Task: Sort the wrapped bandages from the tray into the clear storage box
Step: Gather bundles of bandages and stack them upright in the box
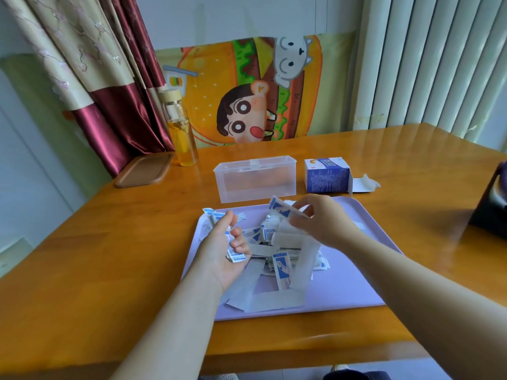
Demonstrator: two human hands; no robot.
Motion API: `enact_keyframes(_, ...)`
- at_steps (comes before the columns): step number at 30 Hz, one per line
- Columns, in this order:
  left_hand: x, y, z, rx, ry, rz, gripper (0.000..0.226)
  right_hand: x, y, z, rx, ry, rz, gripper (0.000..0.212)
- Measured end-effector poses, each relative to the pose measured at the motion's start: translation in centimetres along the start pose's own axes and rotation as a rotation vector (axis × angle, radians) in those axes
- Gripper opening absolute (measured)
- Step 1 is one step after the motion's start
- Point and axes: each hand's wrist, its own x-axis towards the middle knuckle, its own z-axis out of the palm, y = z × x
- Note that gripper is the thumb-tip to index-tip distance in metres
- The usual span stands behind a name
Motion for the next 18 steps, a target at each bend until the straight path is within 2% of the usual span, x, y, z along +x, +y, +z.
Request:
enact_keyframes(3, -0.7, -0.7, 1.3, 0.084, -0.073, -0.007, 0.016, -1.3, -2.2, 0.5, 0.247, -0.115, -0.036, 0.019)
enact_keyframes(6, -1.2, -1.3, 2.3, 0.1, -0.056, 0.007, 0.009, -2.5, -3.5, 1.2, 0.312, -0.229, -0.034, 0.023)
enact_keyframes(8, -1.1, -1.0, 1.9, 0.048, 0.007, 0.017, 0.016, -2.5, -3.2, 1.0, 0.193, -0.225, -0.045, 0.03)
enact_keyframes(10, -0.8, -0.4, 0.9, -0.006, 0.048, 0.037, 0.02, -2.4, -2.4, 0.7, -0.108, -0.216, -0.078, 0.04)
enact_keyframes(12, -0.4, 0.3, -0.1, -0.006, 0.066, 0.046, 0.021, -2.5, -1.6, 1.1, -0.425, -0.287, -0.1, 0.047)
enact_keyframes(13, -0.4, 0.5, -0.4, 0.018, 0.067, 0.046, 0.022, -2.5, -1.2, 1.6, -0.502, -0.323, -0.107, 0.048)
enact_keyframes(18, -0.5, 0.7, -0.7, -0.029, 0.077, 0.057, 0.02, -2.0, -1.1, 1.5, -0.365, -0.381, -0.083, 0.028)
